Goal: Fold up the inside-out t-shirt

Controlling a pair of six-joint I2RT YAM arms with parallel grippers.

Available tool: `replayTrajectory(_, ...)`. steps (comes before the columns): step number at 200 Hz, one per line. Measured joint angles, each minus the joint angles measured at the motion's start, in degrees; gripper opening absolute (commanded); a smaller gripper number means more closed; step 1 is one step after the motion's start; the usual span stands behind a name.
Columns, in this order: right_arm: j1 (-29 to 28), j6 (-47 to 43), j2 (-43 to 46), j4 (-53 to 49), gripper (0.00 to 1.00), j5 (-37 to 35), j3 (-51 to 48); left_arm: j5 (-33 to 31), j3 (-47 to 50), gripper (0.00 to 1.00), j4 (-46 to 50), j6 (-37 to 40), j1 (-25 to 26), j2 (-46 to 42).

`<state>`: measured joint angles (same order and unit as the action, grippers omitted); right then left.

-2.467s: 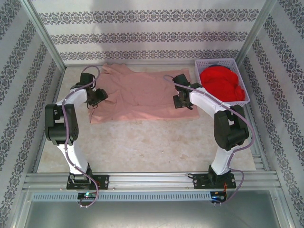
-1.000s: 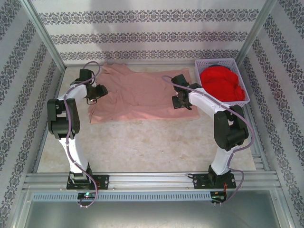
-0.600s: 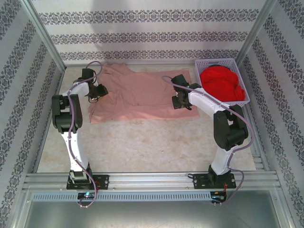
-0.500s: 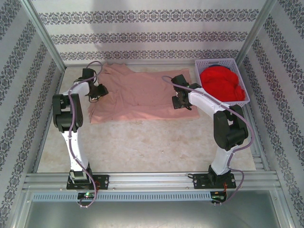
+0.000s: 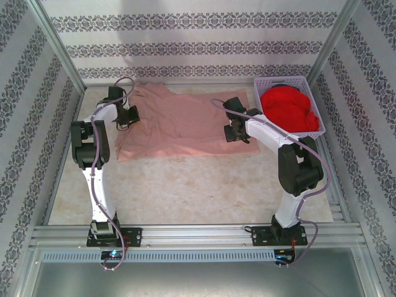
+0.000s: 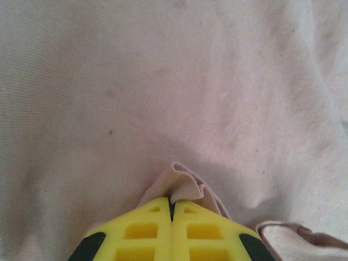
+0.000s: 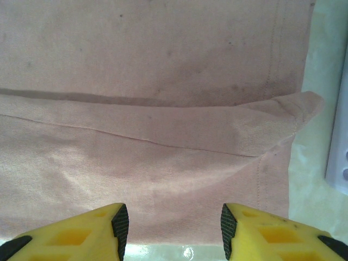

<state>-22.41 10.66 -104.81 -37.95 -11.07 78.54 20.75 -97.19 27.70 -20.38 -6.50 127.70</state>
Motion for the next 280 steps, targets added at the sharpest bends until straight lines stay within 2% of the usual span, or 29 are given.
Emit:
replayTrajectory(40, 0.00, 0.00, 0.00, 0.00, 0.51, 0.00, 0.00, -0.57, -0.44, 0.00, 0.52, 0.28, 0.00, -0.76)
replayTrajectory(135, 0.00, -0.15, -0.04, 0.00, 0.51, -0.02, 0.00, -7.28, -0.22, 0.00, 3.52, 0.90, 0.00, -5.27)
replayTrajectory(177, 0.02, -0.15, -0.37, -0.20, 0.51, -0.07, 0.00, -10.38, -2.60, 0.11, 5.51, 0.94, 0.00, -2.78)
replayTrajectory(204, 0.15, -0.15, -0.57, -0.81, 0.51, -0.50, 0.00, -11.72, -4.24, 0.36, 6.49, 1.31, 0.00, -0.72)
replayTrajectory(223, 0.81, -0.13, -0.57, -1.07, 0.51, -0.63, 0.00, -12.79, -4.48, 0.49, 7.08, 1.90, 0.00, -0.70)
replayTrajectory(248, 2.89, 0.07, -0.57, -1.07, 0.51, -0.35, 0.00, -14.36, -2.23, 0.57, 6.38, 1.73, 0.13, -3.08)
replayTrajectory(280, 7.50, 1.51, -0.57, -0.92, 0.50, 2.40, -0.02, -14.75, 10.64, 0.59, 3.32, -0.26, 0.81, -15.15)
